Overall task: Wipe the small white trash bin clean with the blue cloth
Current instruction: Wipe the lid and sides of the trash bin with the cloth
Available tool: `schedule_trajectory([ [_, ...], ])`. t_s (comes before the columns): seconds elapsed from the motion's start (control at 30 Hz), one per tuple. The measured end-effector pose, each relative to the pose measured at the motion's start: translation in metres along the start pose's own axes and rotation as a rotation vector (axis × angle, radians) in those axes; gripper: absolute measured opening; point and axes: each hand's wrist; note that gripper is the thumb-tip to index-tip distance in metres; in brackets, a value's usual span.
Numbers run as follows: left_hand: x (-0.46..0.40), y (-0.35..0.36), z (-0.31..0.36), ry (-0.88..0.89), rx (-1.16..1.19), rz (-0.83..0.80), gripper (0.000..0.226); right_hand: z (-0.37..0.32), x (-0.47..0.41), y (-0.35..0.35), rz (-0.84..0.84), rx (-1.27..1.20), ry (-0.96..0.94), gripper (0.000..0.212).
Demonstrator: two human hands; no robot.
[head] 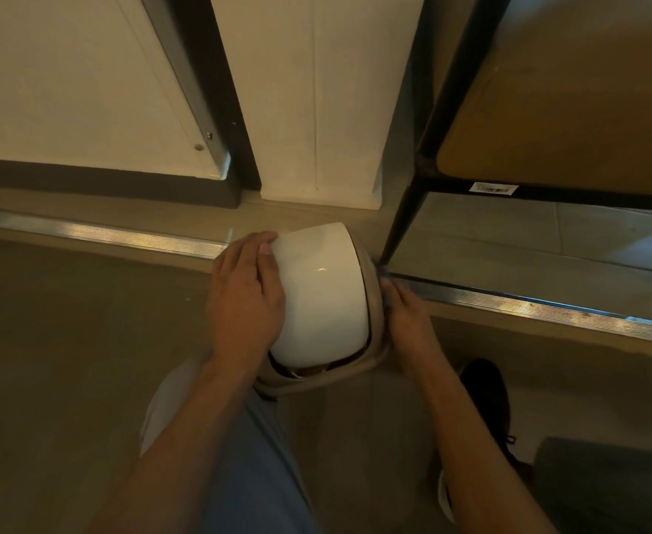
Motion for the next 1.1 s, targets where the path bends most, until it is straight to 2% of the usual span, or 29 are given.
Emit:
schedule_trajectory([
  [0.07, 0.001, 0.0, 0.0, -0.005, 0.004, 0.008, 0.038, 0.023, 0.032, -0.005, 0.136, -0.037, -0.033, 0.029],
  [0.17, 0.002, -0.001, 0.0, 0.01, 0.028, 0.009, 0.036, 0.034, 0.044, 0.001, 0.239, -0.027, -0.041, 0.031],
  [0.27, 0.001, -0.001, -0.001, 0.015, 0.031, -0.006, 0.036, 0.01, 0.005, 0.002, 0.077, 0.125, 0.004, 0.042],
  [0.33, 0.001, -0.001, -0.001, 0.009, 0.025, -0.014, 0.037, -0.015, -0.02, 0.004, -0.07, 0.119, 0.034, 0.043],
  [0.47, 0.0, -0.002, 0.001, 0.011, -0.006, -0.016, 0.043, -0.05, -0.048, 0.019, -0.162, 0.196, -0.083, 0.036],
  [0.6, 0.0, -0.004, 0.004, 0.012, -0.001, -0.003, 0.043, -0.059, -0.056, 0.024, -0.103, 0.198, -0.209, 0.037],
  [0.83, 0.003, -0.005, 0.005, 0.014, -0.026, 0.008, 0.038, -0.074, -0.024, 0.006, 0.095, -0.034, -0.438, 0.026],
  [1.0, 0.003, -0.007, 0.007, 0.067, -0.021, 0.021, 0.034, -0.083, 0.009, -0.005, 0.054, -0.098, -0.573, 0.025],
  [1.1, 0.0, -0.011, 0.007, 0.16, -0.113, 0.019, 0.028, -0.094, 0.027, 0.002, 0.052, -0.032, -0.617, 0.035],
])
Point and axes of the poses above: each hand's wrist, its own x-axis away from the middle knuckle, its own y-axis out of the palm, z = x × y, and after that the axes turned 13 degrees about z, right-handed
